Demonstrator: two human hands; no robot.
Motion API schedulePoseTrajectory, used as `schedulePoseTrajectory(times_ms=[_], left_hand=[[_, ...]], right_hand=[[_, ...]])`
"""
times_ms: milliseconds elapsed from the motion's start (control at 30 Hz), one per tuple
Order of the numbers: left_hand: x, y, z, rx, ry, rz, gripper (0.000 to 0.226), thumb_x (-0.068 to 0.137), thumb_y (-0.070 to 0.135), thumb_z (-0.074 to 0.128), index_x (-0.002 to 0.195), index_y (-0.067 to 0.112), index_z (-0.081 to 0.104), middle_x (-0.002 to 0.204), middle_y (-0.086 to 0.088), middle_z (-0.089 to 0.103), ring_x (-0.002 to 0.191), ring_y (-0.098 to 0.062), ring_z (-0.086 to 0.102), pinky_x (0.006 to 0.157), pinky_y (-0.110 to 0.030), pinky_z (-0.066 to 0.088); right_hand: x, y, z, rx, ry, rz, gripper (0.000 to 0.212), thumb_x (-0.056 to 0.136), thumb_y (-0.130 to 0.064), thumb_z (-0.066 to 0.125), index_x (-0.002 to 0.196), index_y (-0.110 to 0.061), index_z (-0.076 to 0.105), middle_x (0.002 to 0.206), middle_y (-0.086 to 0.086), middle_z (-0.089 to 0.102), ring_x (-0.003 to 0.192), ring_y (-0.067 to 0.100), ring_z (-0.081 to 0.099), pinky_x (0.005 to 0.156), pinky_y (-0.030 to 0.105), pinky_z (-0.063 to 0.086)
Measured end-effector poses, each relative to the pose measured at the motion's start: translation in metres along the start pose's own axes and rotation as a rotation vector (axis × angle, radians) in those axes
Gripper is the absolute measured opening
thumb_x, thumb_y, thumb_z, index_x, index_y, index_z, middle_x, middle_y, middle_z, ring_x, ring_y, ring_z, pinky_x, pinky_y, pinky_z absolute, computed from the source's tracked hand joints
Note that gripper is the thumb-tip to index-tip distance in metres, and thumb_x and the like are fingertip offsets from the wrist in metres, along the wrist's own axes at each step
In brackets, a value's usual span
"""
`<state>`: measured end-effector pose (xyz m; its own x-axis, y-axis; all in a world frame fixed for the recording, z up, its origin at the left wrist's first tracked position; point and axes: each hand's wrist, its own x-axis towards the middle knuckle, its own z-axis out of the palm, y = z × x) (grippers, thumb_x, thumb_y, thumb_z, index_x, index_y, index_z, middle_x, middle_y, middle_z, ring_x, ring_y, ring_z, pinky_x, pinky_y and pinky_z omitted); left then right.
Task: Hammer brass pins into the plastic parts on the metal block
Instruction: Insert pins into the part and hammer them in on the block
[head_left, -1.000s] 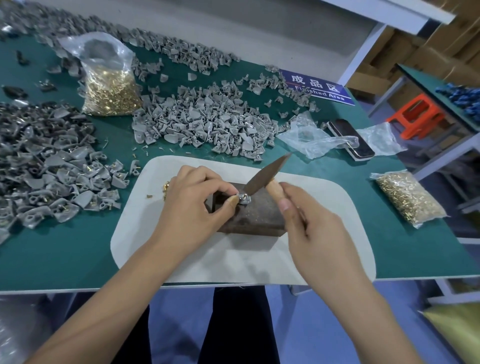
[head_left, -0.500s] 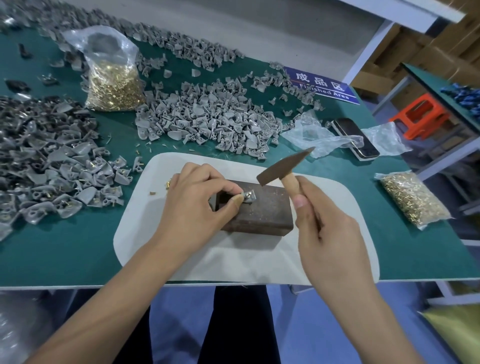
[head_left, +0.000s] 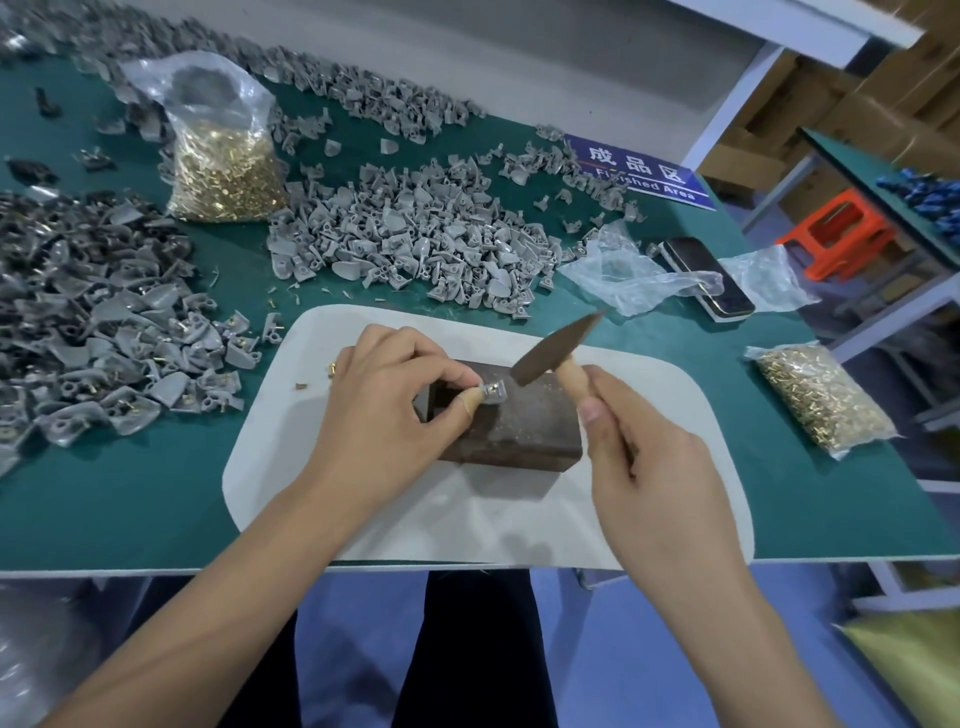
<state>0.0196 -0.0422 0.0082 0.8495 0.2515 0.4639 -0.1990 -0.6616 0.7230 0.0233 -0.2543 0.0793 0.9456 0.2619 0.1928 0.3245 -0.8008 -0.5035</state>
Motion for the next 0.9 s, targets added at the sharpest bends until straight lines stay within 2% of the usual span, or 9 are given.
schedulePoseTrajectory(times_ms=[67, 133, 267, 333, 433, 567, 700, 800, 900], left_hand=[[0.000, 0.000, -0.001, -0.009, -0.009, -0.010, 0.007, 0.083, 0.041, 0.074, 0.089, 0.038, 0.076, 0.089, 0.016, 0.059, 0.096, -0.013, 0.049, 0.086, -0.043, 0.040], [0.001, -0.002, -0.001, -0.032, -0.022, -0.024, 0.007, 0.083, 0.043, 0.072, 0.089, 0.040, 0.075, 0.090, 0.017, 0.059, 0.096, -0.013, 0.049, 0.087, -0.042, 0.041], [0.000, -0.002, 0.001, -0.031, -0.011, -0.010, 0.007, 0.083, 0.043, 0.073, 0.089, 0.041, 0.075, 0.089, 0.017, 0.060, 0.095, -0.012, 0.049, 0.086, -0.045, 0.042], [0.000, -0.001, 0.001, -0.027, -0.009, -0.008, 0.006, 0.083, 0.043, 0.073, 0.089, 0.041, 0.075, 0.089, 0.017, 0.060, 0.095, -0.012, 0.049, 0.086, -0.046, 0.042], [0.001, -0.001, 0.000, -0.029, -0.017, -0.024, 0.006, 0.083, 0.044, 0.072, 0.089, 0.043, 0.074, 0.090, 0.017, 0.060, 0.097, -0.011, 0.048, 0.087, -0.046, 0.041], [0.000, -0.001, 0.001, -0.031, -0.013, -0.022, 0.007, 0.083, 0.043, 0.073, 0.089, 0.042, 0.074, 0.091, 0.016, 0.060, 0.097, -0.014, 0.050, 0.088, -0.047, 0.042], [0.000, -0.001, 0.000, -0.024, -0.011, -0.024, 0.007, 0.083, 0.045, 0.071, 0.089, 0.041, 0.074, 0.090, 0.016, 0.060, 0.097, -0.014, 0.050, 0.088, -0.046, 0.042], [0.000, -0.001, 0.000, -0.036, -0.019, -0.026, 0.009, 0.083, 0.045, 0.071, 0.089, 0.040, 0.074, 0.090, 0.017, 0.060, 0.097, -0.015, 0.051, 0.089, -0.045, 0.043], [-0.001, -0.001, 0.000, -0.045, -0.023, -0.029, 0.004, 0.085, 0.039, 0.075, 0.088, 0.039, 0.074, 0.091, 0.017, 0.060, 0.099, -0.015, 0.051, 0.090, -0.044, 0.043]], right_hand=[[-0.001, 0.000, 0.001, 0.094, 0.122, -0.021, 0.029, 0.106, -0.050, 0.033, 0.126, -0.051, 0.053, 0.072, -0.008, 0.058, 0.063, 0.015, 0.052, 0.061, 0.043, 0.051], [-0.004, -0.005, 0.005, 0.086, 0.148, -0.047, 0.031, 0.105, -0.050, 0.032, 0.129, -0.050, 0.051, 0.074, -0.010, 0.060, 0.065, 0.015, 0.054, 0.059, 0.040, 0.051], [-0.003, -0.002, 0.006, -0.036, -0.091, 0.008, 0.036, 0.103, -0.052, 0.031, 0.134, -0.050, 0.049, 0.080, -0.007, 0.068, 0.075, 0.026, 0.064, 0.066, 0.043, 0.057], [-0.002, 0.002, 0.001, -0.042, 0.001, -0.006, 0.033, 0.104, -0.053, 0.033, 0.133, -0.051, 0.049, 0.092, -0.013, 0.070, 0.082, 0.019, 0.065, 0.068, 0.040, 0.054], [-0.002, -0.001, 0.002, 0.092, 0.160, -0.013, 0.034, 0.105, -0.050, 0.034, 0.134, -0.050, 0.052, 0.092, -0.019, 0.066, 0.078, 0.012, 0.060, 0.064, 0.035, 0.050], [-0.003, -0.002, 0.002, -0.087, -0.078, -0.009, 0.031, 0.102, -0.055, 0.030, 0.131, -0.058, 0.043, 0.096, -0.007, 0.074, 0.087, 0.026, 0.066, 0.073, 0.043, 0.055], [0.005, 0.002, -0.009, -0.143, -0.055, 0.050, 0.032, 0.100, -0.061, 0.028, 0.129, -0.062, 0.042, 0.094, -0.015, 0.072, 0.085, 0.021, 0.064, 0.071, 0.040, 0.055], [0.009, 0.010, -0.006, -0.109, 0.032, 0.139, 0.028, 0.104, -0.053, 0.035, 0.128, -0.060, 0.049, 0.090, -0.021, 0.069, 0.077, 0.011, 0.057, 0.068, 0.036, 0.047], [0.013, 0.022, -0.002, -0.152, 0.112, 0.239, 0.033, 0.103, -0.041, 0.043, 0.133, -0.052, 0.050, 0.107, -0.018, 0.069, 0.087, 0.015, 0.058, 0.072, 0.033, 0.036]])
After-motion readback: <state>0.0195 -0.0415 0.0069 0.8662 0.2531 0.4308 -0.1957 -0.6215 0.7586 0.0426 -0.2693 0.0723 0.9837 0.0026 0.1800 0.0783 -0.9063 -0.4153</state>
